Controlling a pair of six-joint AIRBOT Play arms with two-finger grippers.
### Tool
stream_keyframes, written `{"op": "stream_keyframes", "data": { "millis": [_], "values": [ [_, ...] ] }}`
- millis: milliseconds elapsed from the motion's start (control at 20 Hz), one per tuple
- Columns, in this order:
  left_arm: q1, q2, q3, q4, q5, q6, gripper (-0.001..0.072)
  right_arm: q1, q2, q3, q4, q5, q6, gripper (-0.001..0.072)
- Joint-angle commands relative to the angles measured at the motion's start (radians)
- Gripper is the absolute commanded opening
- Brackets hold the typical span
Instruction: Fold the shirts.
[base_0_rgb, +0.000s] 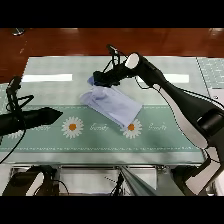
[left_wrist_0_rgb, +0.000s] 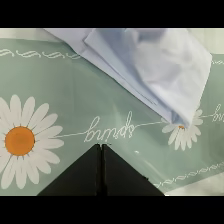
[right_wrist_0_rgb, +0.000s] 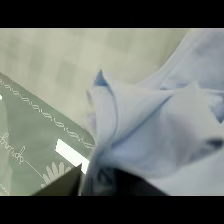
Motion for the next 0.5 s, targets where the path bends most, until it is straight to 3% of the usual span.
{"op": "stream_keyframes", "data": {
  "millis": [0,150,300,350,450],
  "values": [
    [0.001,0.001,-0.006,-0.003,0.027,0.000,0.0023,0.002,-0.014,0.002,0.031,0.037,0.007,0.0626],
    [0.001,0.001,-0.006,-0.003,0.021,-0.001,0.0023,-0.092,0.069,0.002,0.005,0.240,-0.020,0.0625],
    [0.001,0.001,-0.008,-0.003,-0.013,0.000,0.0023,-0.228,0.256,-0.014,-0.256,0.531,-0.017,0.0625],
    [0.001,0.001,-0.011,-0.003,-0.014,0.000,0.0023,-0.258,0.339,-0.063,-0.372,0.568,-0.010,0.0626],
    [0.001,0.001,-0.013,-0.002,-0.013,0.000,0.0023,-0.312,0.554,-0.303,-0.506,0.488,0.051,0.0625]
  ]
}}
